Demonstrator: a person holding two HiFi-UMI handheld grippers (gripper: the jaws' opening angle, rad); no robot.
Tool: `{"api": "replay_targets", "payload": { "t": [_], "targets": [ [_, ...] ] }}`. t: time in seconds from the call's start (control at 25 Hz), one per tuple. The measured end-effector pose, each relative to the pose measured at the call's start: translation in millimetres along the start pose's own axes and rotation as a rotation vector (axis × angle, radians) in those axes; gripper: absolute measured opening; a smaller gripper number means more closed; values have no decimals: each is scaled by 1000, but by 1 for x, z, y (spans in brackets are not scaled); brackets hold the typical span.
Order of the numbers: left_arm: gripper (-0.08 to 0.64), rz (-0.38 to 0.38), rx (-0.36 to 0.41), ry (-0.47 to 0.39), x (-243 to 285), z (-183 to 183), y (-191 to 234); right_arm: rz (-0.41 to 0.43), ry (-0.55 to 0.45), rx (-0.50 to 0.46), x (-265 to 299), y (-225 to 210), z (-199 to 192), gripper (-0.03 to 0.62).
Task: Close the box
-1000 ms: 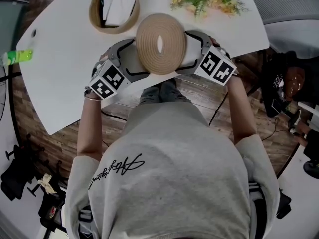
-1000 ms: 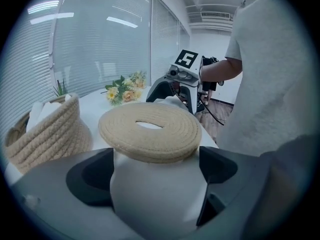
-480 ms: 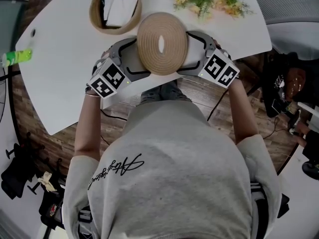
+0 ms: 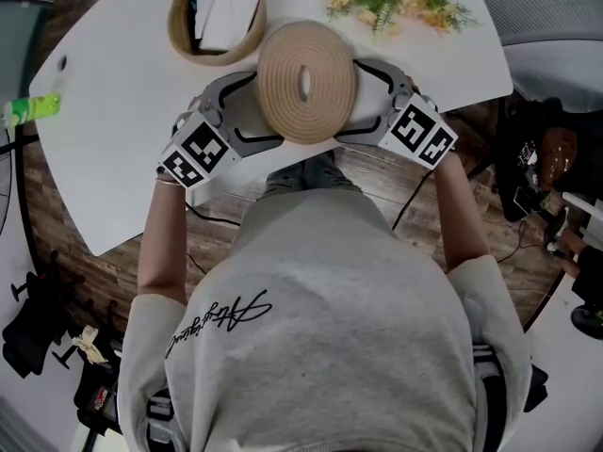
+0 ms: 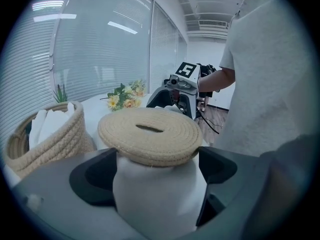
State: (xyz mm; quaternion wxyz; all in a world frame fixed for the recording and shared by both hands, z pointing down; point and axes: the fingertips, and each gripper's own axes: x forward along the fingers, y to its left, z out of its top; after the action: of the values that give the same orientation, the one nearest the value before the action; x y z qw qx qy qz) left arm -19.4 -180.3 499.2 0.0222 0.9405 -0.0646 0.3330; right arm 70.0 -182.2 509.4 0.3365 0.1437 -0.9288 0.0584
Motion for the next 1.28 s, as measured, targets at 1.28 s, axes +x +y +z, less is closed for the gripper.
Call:
{"api": "replay_targets", "payload": {
  "t": [1.28],
  "targets": [
    [509,93,42,-77,-54,60,7,-42,-79,-122,-53,-7,74,592]
  ]
}}
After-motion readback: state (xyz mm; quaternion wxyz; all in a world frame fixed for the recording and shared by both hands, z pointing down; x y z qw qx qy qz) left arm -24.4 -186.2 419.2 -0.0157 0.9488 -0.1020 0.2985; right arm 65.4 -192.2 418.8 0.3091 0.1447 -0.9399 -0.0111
